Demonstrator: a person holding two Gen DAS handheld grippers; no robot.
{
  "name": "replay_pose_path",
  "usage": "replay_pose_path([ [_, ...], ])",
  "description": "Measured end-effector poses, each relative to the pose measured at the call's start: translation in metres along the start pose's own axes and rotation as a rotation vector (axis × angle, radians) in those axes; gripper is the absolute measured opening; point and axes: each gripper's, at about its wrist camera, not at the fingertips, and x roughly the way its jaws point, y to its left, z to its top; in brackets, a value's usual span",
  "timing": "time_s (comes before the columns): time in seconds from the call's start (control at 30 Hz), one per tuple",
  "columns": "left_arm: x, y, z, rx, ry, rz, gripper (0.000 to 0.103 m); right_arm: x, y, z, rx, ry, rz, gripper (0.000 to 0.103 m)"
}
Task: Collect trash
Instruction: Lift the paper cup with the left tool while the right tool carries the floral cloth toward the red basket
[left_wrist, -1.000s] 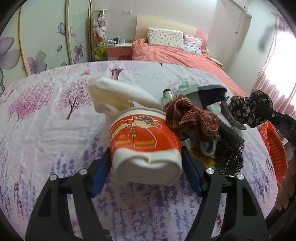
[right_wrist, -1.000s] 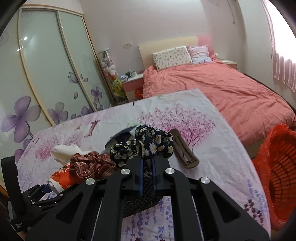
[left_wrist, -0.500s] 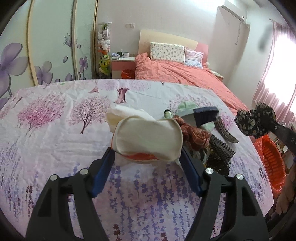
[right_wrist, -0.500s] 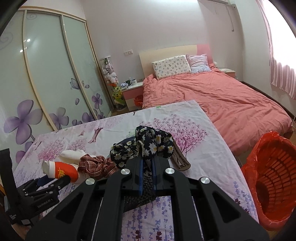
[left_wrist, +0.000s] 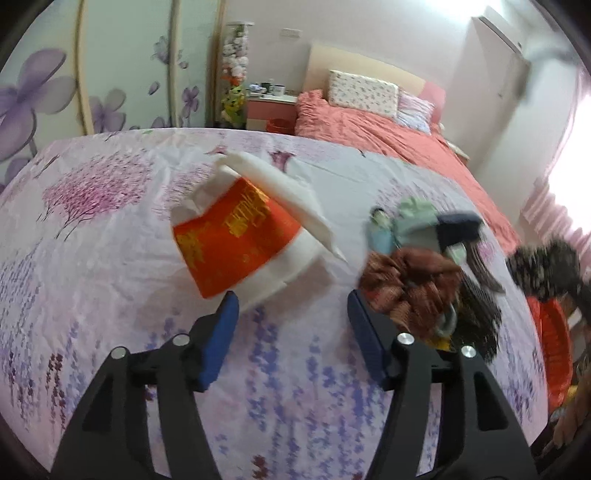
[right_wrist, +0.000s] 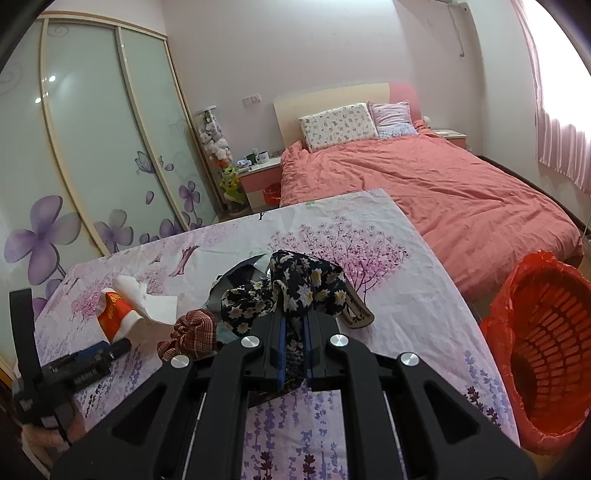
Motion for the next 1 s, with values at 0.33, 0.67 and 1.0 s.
replay_pose_path([
  [0.33, 0.019, 0.039, 0.02, -0.073, 0.002, 0.09, 0.076, 0.019, 0.004, -0.002, 0.004, 0.023, 0.021, 0.008],
  [0.67, 0.039, 0.043, 0.02, -0.051, 0.038, 0.145, 0.057, 0.026, 0.006, -0.005, -0.002, 0.04, 0.028, 0.008],
  [1.0, 0.047, 0.051, 0.032, -0.058, 0.012, 0.181, 0.008, 0.025, 0.001, -0.003, 0.003, 0.038, 0.017, 0.008],
])
